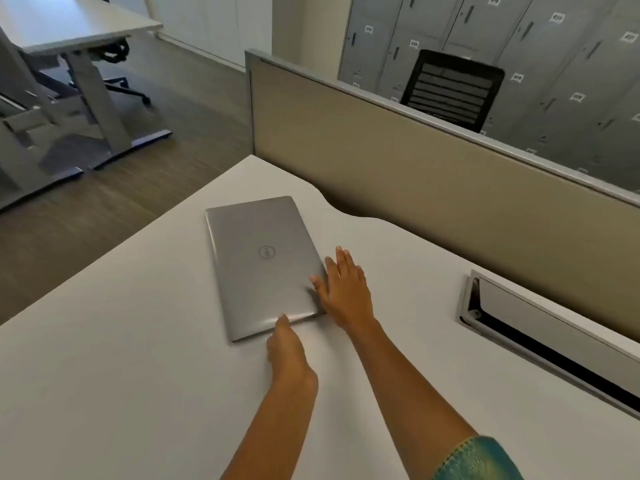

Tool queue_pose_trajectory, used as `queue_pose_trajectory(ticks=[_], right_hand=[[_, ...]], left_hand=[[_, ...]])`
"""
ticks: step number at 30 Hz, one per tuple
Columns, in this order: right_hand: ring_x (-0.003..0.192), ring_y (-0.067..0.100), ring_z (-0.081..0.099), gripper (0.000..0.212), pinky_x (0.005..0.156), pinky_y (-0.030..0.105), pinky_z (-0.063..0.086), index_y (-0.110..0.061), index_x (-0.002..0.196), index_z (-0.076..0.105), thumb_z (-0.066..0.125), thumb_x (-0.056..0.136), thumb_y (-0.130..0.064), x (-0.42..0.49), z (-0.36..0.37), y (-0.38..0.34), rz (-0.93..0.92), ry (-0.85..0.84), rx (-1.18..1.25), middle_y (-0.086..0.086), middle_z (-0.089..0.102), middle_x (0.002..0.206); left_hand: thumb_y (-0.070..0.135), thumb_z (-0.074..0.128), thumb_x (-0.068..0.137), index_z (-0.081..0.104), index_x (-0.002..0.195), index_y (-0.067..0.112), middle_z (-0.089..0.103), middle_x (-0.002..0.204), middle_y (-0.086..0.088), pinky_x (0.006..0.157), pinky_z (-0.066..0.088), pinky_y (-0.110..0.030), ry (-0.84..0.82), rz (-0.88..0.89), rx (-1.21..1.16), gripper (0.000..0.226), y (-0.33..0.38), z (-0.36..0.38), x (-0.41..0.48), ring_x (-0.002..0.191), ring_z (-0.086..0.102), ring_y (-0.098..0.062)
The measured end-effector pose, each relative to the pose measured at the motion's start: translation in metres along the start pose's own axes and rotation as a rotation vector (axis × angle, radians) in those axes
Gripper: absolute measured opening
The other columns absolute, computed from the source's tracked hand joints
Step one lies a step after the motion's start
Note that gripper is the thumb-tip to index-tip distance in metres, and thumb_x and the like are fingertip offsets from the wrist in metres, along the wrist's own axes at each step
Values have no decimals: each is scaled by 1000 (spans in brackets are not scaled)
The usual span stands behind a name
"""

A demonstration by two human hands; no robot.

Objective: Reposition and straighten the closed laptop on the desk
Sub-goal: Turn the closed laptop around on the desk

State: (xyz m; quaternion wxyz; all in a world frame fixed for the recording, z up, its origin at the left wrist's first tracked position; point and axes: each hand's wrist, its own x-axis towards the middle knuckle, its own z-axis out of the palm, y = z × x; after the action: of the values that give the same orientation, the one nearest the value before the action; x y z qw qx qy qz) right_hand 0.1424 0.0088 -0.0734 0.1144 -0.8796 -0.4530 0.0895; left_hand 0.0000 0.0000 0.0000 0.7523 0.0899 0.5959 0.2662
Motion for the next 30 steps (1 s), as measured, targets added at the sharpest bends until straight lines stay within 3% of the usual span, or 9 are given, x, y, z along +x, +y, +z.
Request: queue_pose_trajectory(ticks=[3, 9, 14, 17, 20, 26, 30], right_hand=[[150, 25, 5, 65, 119, 44, 11, -16, 149, 26, 26, 97, -55, 54, 0, -16, -40, 4, -11, 7, 8, 162], [147, 29, 18, 56, 117, 44, 20, -10, 144, 33, 31, 100, -43, 159, 4, -59, -196, -91, -61, 12, 19, 160], [148, 24, 12, 61, 119, 45, 14, -16, 151, 23, 28, 99, -47, 215, 11, -95, -278, -191, -137, 8, 14, 162], [144, 25, 24, 62, 115, 48, 20, -17, 148, 29, 24, 97, -52, 231, 17, -100, -299, -222, -211, 8, 28, 157], [134, 29, 36, 61, 109, 47, 28, -16, 141, 40, 22, 96, -54, 234, 20, -99, -286, -200, -232, 11, 41, 147], [132, 30, 36, 69, 105, 49, 31, -18, 135, 47, 21, 91, -64, 231, 9, -88, -196, -247, -228, 12, 44, 142], [123, 31, 41, 64, 99, 48, 38, -20, 117, 52, 26, 86, -70, 204, -6, -38, -95, -266, -174, 14, 52, 128]], left_hand=[[32, 56, 92, 19, 152, 7, 25, 158, -12, 119, 22, -40, -56, -143, -206, 75, 10, -1, 24, 147, 26, -24], [32, 61, 86, 37, 142, -4, 41, 147, -14, 116, 26, -44, -156, -291, -309, 70, 25, -13, 55, 142, 34, -25], [31, 57, 88, 35, 143, -4, 43, 147, -14, 116, 27, -43, -174, -374, -333, 69, 24, -20, 68, 143, 33, -26], [29, 57, 88, 40, 139, -5, 47, 140, -14, 114, 31, -45, -183, -394, -338, 63, 26, -21, 68, 139, 38, -28], [27, 59, 88, 45, 133, -6, 51, 133, -14, 109, 36, -48, -183, -441, -307, 57, 30, -20, 71, 133, 44, -31], [26, 57, 92, 50, 126, -5, 53, 130, -17, 98, 40, -50, -160, -430, -66, 47, 32, -34, 68, 129, 48, -32], [26, 57, 93, 47, 132, -2, 54, 132, -18, 107, 36, -51, -176, -398, 120, 48, 33, -59, 63, 130, 48, -31]])
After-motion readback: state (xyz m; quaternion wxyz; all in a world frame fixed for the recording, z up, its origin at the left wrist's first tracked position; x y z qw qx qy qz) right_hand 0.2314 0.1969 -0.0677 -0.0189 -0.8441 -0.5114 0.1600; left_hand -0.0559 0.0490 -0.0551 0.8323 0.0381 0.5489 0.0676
